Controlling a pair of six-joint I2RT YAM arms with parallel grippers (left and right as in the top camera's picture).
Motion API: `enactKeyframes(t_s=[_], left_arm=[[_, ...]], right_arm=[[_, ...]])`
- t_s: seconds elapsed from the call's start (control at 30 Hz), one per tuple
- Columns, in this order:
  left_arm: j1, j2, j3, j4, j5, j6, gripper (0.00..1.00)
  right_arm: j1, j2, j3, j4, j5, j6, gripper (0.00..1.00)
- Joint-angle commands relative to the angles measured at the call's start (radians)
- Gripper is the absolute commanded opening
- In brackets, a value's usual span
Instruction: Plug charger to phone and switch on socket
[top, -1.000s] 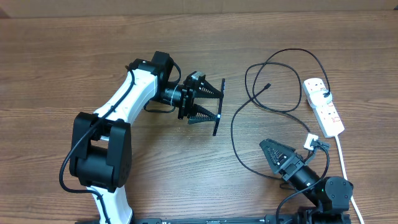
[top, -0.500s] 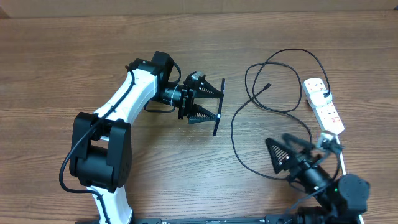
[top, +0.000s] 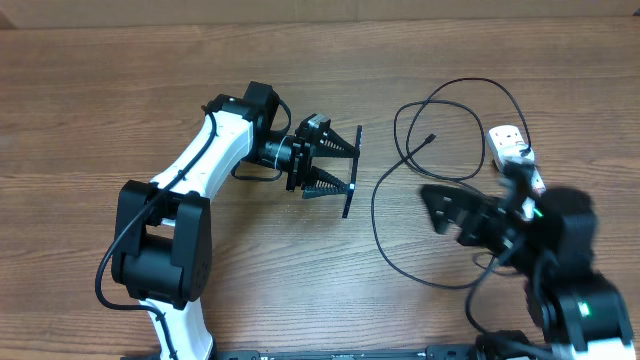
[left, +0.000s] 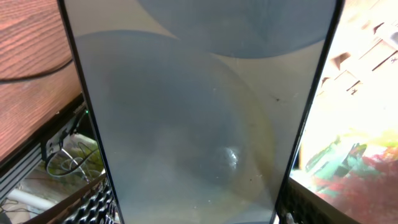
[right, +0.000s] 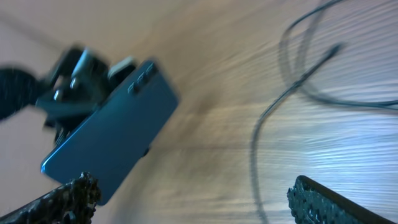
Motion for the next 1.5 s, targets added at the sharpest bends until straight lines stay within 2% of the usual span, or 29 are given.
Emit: enactKeyframes(t_s=[0.0,0.1,0.17,0.23,0.4,0.53,0.83,1.07,1.33,1.47], left_arm=[[0.001,-0.001,0.027,0.001,0.056,-0.003,0.59],[0.001,-0.001,0.027,0.001,0.056,-0.003,0.59],[0.001,-0.001,0.027,0.001,0.056,-0.002,0.59],[0.001,-0.001,0.027,0.001,0.056,-0.002,0.59],[0.001,-0.001,0.027,0.008,0.056,-0.002,0.59],[0.001,-0.001,0.027,0.014,0.056,-0.002,0.59],[0.001,-0.001,0.027,0.031,0.056,-0.002,0.59],[0.001,-0.001,0.027,0.031,0.056,-0.002,0.59],[0.001,-0.001,0.027,0.032,0.056,-0.002,0.59],[0.001,-0.001,0.027,0.032,0.056,-0.002,0.59]], right_arm=[[0.18,0.106,0.117,-0.027,0.091,-0.023,0.99],[0.359,0.184,0.185,-0.072,0.326,-0.011,0.99],[0.483,0.226,0.222,-0.107,0.531,0.041,0.99],[0.592,0.249,0.242,-0.115,0.657,0.081,0.99],[0.781,0.247,0.269,-0.149,0.887,0.176,1.0],[0.858,0.248,0.279,-0.117,0.875,0.199,0.99],[0.89,0.374,0.276,0.079,0.89,0.2,1.0],[0.89,0.52,0.276,0.056,1.142,0.345,1.0],[0.89,0.569,0.276,0.056,1.189,0.378,0.81],[0.89,0.569,0.276,0.056,1.188,0.378,0.64]])
